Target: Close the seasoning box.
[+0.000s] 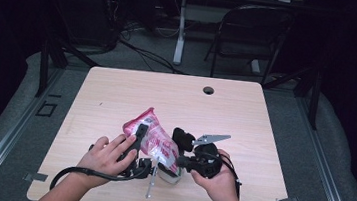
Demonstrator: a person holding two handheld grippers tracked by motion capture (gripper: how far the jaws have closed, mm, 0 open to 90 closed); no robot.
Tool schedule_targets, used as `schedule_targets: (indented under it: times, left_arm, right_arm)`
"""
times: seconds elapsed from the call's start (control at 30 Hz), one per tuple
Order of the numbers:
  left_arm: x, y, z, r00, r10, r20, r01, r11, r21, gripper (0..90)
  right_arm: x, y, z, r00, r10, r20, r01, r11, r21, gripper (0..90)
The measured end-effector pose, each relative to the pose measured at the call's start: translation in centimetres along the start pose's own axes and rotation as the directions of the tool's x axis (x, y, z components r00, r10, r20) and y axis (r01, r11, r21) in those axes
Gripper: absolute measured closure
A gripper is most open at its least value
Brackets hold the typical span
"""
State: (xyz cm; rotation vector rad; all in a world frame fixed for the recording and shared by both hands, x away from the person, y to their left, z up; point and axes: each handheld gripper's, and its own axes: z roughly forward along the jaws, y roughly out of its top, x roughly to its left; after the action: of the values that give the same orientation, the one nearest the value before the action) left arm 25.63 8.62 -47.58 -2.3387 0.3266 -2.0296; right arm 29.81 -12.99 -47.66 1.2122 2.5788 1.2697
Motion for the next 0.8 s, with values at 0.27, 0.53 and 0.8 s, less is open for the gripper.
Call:
schedule_targets:
  times: [0.27, 0.53, 0.8]
  left_arm:
    - [0.0, 0.0, -0.1, 1.0, -0.001, -0.007, 0.001, 1.0, 0.002, 68.7]
    - [-0.3, -0.2, -0.1, 0.9997, -0.001, 0.023, 0.0, 1.0, 0.006, 69.6]
    - [-0.5, -0.2, -0.2, 0.9997, 0.005, 0.024, -0.006, 0.9998, 0.018, 70.1]
  right_arm:
    - [-0.1, -0.1, 0.2, 0.9999, 0.016, 0.006, -0.016, 1.0, -0.013, 83.7]
    - [-0.2, -0.2, -0.2, 0.9999, 0.01, 0.014, -0.01, 1.0, -0.011, 81.7]
    - [0.2, -0.3, -1.0, 0.9999, 0.005, 0.01, -0.005, 0.999, -0.036, 78.7]
